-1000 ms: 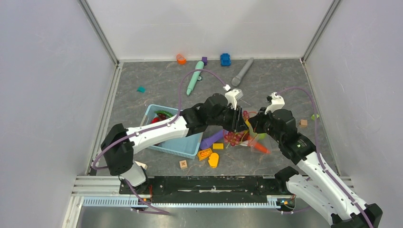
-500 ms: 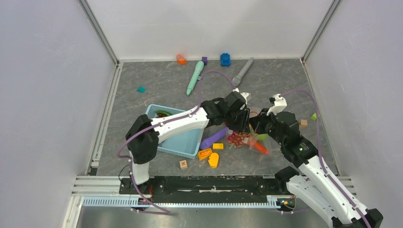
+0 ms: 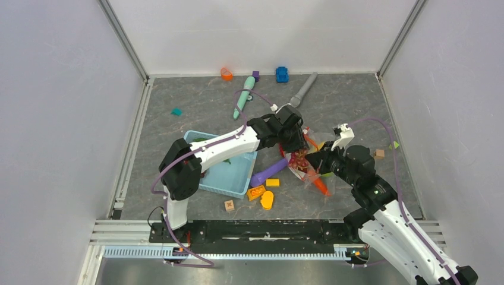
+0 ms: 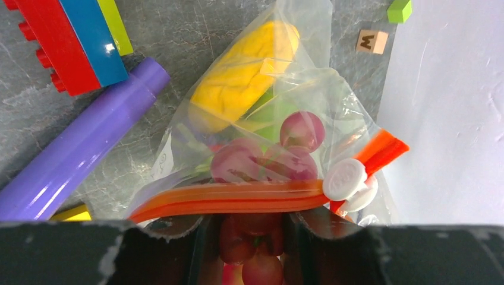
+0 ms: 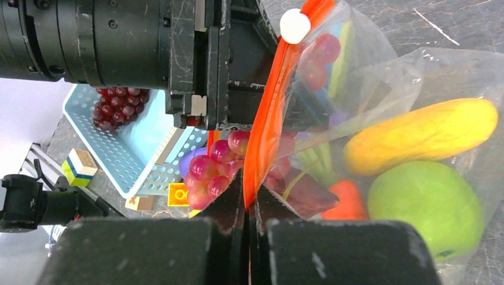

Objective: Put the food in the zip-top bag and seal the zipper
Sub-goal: Place the fake fruit in the zipper food storage bag.

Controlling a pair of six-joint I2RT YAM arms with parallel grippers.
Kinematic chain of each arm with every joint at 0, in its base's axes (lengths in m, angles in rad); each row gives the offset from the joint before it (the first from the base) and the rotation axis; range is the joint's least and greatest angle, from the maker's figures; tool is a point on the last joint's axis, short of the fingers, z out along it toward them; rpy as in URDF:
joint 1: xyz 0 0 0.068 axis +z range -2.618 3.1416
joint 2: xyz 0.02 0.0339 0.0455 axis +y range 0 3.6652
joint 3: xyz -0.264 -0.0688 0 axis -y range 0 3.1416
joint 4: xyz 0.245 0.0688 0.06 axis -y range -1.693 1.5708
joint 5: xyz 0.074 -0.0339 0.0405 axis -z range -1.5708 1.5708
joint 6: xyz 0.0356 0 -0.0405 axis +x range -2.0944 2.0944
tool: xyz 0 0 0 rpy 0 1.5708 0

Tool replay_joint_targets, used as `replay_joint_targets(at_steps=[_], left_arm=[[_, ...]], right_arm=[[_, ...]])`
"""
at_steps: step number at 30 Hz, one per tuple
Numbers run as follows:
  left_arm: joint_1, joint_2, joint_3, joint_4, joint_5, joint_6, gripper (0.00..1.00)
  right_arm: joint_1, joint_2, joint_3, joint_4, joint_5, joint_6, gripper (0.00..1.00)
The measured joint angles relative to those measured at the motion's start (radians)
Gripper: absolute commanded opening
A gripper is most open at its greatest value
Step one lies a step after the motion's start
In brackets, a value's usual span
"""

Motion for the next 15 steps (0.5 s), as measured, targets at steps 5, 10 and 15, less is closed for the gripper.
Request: replay_joint_targets(at_steps=[5, 10, 15], left_arm=[[-0.013, 0.0, 0.002, -0.001, -0.074, -0.085, 0.13], [-0.024, 0.0, 0.002, -0.001, -0.116, -0.106, 0.56], [-0.032, -0.001, 0.001, 0.0, -0.143, -0.094, 0.99]], right_arm=[[0.0, -0.005, -0.009, 0.006, -0.018, 0.009, 0.0], [0.0, -0.005, -0.009, 0.006, -0.011, 0.023, 0.0], [0.0, 0.023, -0.008, 0.006, 0.01, 0.034, 0.0]])
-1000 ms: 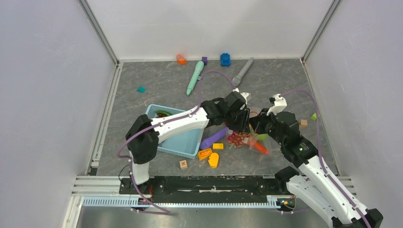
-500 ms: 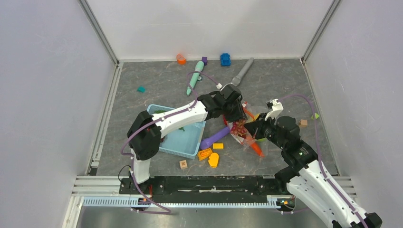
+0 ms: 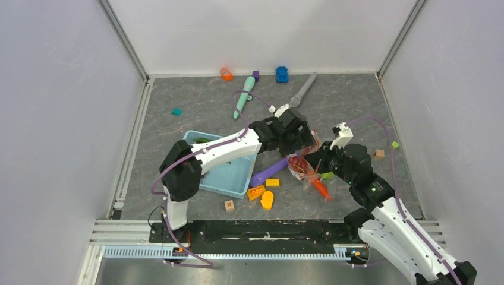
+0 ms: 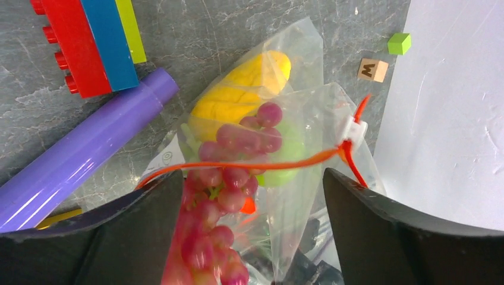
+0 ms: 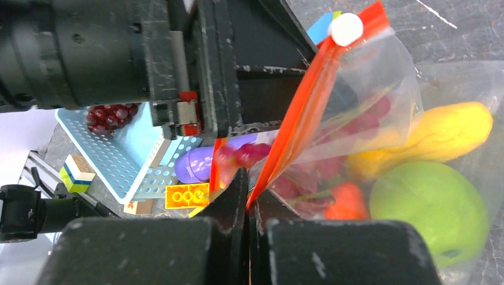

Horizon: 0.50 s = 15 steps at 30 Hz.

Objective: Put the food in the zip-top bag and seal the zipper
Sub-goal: Place the fake fruit in the zipper food storage bag.

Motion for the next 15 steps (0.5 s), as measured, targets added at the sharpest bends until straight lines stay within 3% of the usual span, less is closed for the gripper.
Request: replay_joint_targets(at_steps=[8, 15], left_arm=[[-0.008, -0.049, -0.041, 0.01, 0.007, 0.056, 1.0], [-0.021, -0.194, -0.131, 0.012, 0.0, 0.187, 1.0]], right_arm=[[0.0, 0.046, 0.012, -0.006, 0.024, 0.0, 0.0], [0.0, 0.041, 0.052, -0.041, 0.066, -0.016, 0.0]])
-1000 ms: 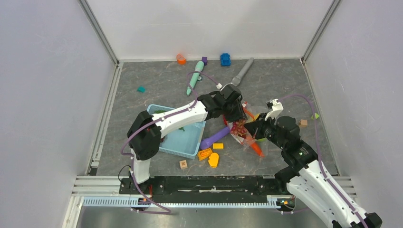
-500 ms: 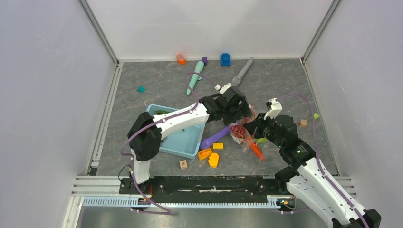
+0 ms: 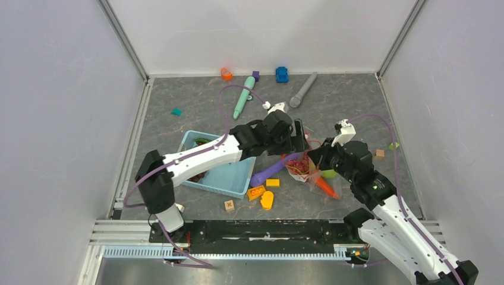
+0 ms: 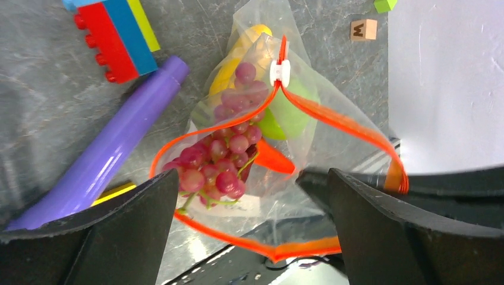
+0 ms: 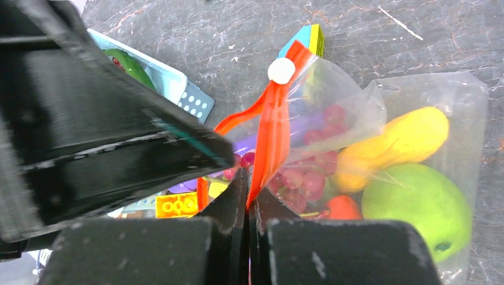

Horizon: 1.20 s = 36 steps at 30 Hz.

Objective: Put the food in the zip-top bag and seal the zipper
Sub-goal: Place the fake fruit in the zipper food storage bag, then adjust the zipper food storage bag at the center of the board.

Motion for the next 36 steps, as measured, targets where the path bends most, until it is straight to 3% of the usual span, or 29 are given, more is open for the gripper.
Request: replay_joint_targets(at_steps=[6, 10, 13, 23, 26, 28, 30, 36], left_arm=[[0.0, -0.125, -0.093, -0.016, -0.07, 0.109, 1.0], [0.002, -0.13, -0.127, -0.02, -0.072, 0.192, 1.0], [0.002, -0.117, -0.146, -0.014, -0.032, 0.238, 0.94], [0.004, -0.018, -0.151, 0.005, -0.002, 0.283, 0.62], [0.005, -0.002, -0.152, 0.012, -0.001, 0.284, 0.4], [0.005, 0.0, -0.152, 0.014, -0.003, 0.286, 0.17], [0.005, 0.0, -0.152, 0.018, -0.003, 0.286, 0.02], [0.005, 0.0, -0.152, 0.018, -0.002, 0.294, 0.02]], right_arm=[[0.0, -0.013, 0.013, -0.024, 0.013, -0.016, 0.0], [0.0, -0.018, 0.018, -0.039, 0.013, -0.02, 0.0], [0.0, -0.018, 0.021, -0.046, 0.013, -0.02, 0.0], [0.0, -0.026, 0.023, -0.059, 0.013, -0.021, 0.0], [0.0, -0.03, 0.026, -0.059, 0.013, -0.023, 0.0], [0.0, -0.032, 0.028, -0.06, 0.013, -0.024, 0.0], [0.0, -0.032, 0.03, -0.06, 0.013, -0.024, 0.0], [0.0, -0.031, 0.032, -0.068, 0.031, -0.035, 0.0]])
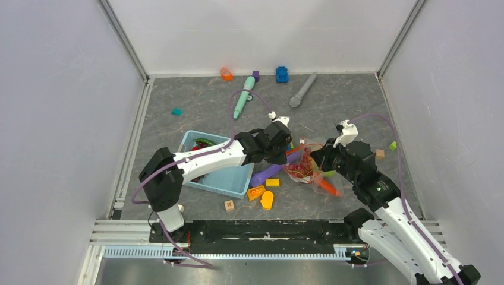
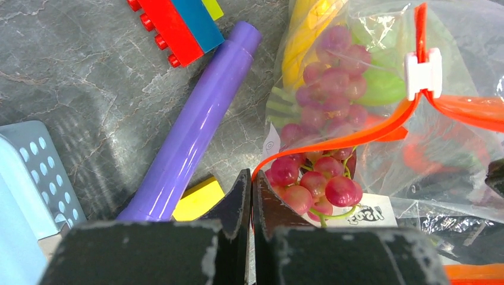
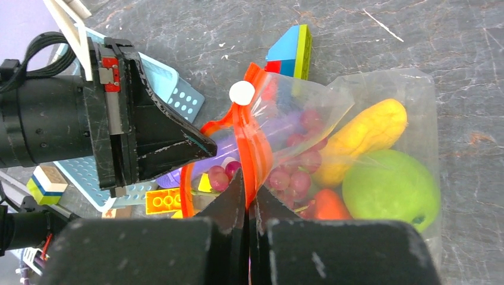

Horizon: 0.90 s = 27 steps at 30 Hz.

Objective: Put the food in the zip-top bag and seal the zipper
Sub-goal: Adjust the zipper food storage bag at the center of the board.

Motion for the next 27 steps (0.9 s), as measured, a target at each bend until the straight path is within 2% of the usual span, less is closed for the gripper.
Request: replay_joint_targets(at_steps=[5, 14, 22, 27], left_arm=[[0.0, -0.027, 0.0, 0.005, 0.029, 0.022, 0.02], [-0.006, -0.174, 0.067, 0.082, 0.158, 0.066, 0.02], [-0.018, -0.137, 0.216, 0.113, 0.203, 0.078, 0.02], [-0.019, -0.072, 0.228, 0.114, 0.181, 0.077, 0.02]], right_arm=[[0.0, 0.026, 0.048, -0.065, 0.078, -0.045, 0.0], [0.0, 0.097, 0.223, -0.296, 0.384, -0.143, 0.0], [0.0, 0.124, 0.261, -0.443, 0.504, -0.175, 0.05], [0.0, 0.113, 0.26, -0.459, 0.521, -0.175, 0.1]])
